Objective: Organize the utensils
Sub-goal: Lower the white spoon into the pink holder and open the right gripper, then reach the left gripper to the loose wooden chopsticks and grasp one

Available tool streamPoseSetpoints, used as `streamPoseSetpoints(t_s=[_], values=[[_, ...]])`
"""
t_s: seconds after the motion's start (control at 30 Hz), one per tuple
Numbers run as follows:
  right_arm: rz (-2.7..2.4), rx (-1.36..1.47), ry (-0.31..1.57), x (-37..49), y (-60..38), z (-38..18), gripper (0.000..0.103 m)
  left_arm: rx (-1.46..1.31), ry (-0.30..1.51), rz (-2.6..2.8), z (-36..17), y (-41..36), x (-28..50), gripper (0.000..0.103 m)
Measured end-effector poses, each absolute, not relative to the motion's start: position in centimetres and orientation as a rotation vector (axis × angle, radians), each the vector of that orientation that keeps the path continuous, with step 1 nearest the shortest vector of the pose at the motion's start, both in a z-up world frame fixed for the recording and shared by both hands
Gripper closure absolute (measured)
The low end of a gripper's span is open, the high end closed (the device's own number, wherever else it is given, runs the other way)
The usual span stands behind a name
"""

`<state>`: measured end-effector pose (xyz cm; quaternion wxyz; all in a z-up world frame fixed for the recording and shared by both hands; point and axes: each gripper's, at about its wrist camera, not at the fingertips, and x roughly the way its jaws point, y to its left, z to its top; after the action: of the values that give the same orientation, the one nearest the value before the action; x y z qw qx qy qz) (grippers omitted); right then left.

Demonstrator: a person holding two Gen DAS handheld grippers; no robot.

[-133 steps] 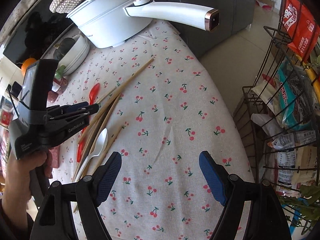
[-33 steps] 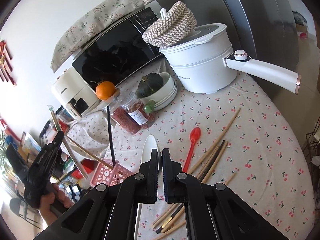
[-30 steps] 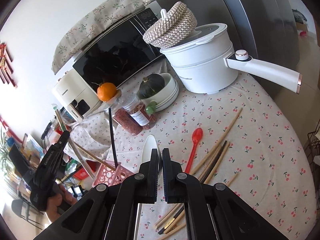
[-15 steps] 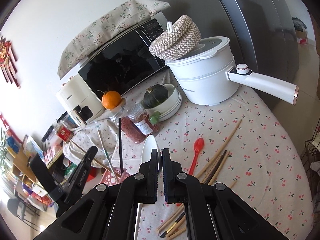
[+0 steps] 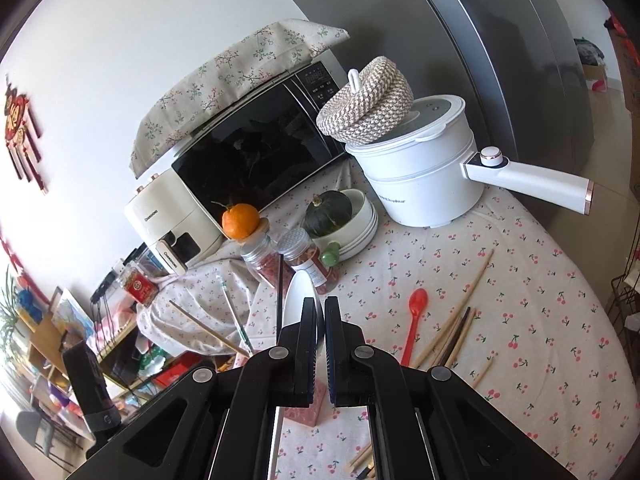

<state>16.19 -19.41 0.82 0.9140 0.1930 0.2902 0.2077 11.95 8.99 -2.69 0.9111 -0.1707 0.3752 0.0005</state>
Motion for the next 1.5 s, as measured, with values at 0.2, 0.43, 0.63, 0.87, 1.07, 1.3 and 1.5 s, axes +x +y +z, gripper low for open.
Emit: streamPoseSetpoints(t_s=[0.2,0.43,0.63,0.87,1.07,1.3,1.5], values=[[0.33,0.382,0.496,15.4,-17.6,2.2,0.099,-0.352,0.927,0.011,-4.0,10.4,11.3,0.025],[0.256,0.308,0.367,15.2,-12.5,2.8,0.099,-0.198,0.99,0.004,-4.6,11.0,10.3,0.015],[0.188,0.19,0.327,16.1,-8.2,1.3,0.099,-0.188,1.031,-0.015,-5.7,12.0,9.9,0.006],[0.122,0.154,0.307,17.3,-6.3,-0.1,0.099,-0.203,1.018,-0.019,-5.4,12.5,9.9,0.003],[0.155,0.167,0.35,17.5,-6.1,-1.1,0.095,-0.183,1.009,-0.034,-5.3,12.1,9.9,0.002],[0.226,0.221,0.439,17.1,-8.3,-0.4,0.06,-0.17,1.013,-0.044,-5.3,11.2,9.7,0.002],[0.242,0.276,0.521,16.3,-12.3,0.4,0.041,-0.137,1.016,-0.061,-5.1,9.3,9.5,0.002]])
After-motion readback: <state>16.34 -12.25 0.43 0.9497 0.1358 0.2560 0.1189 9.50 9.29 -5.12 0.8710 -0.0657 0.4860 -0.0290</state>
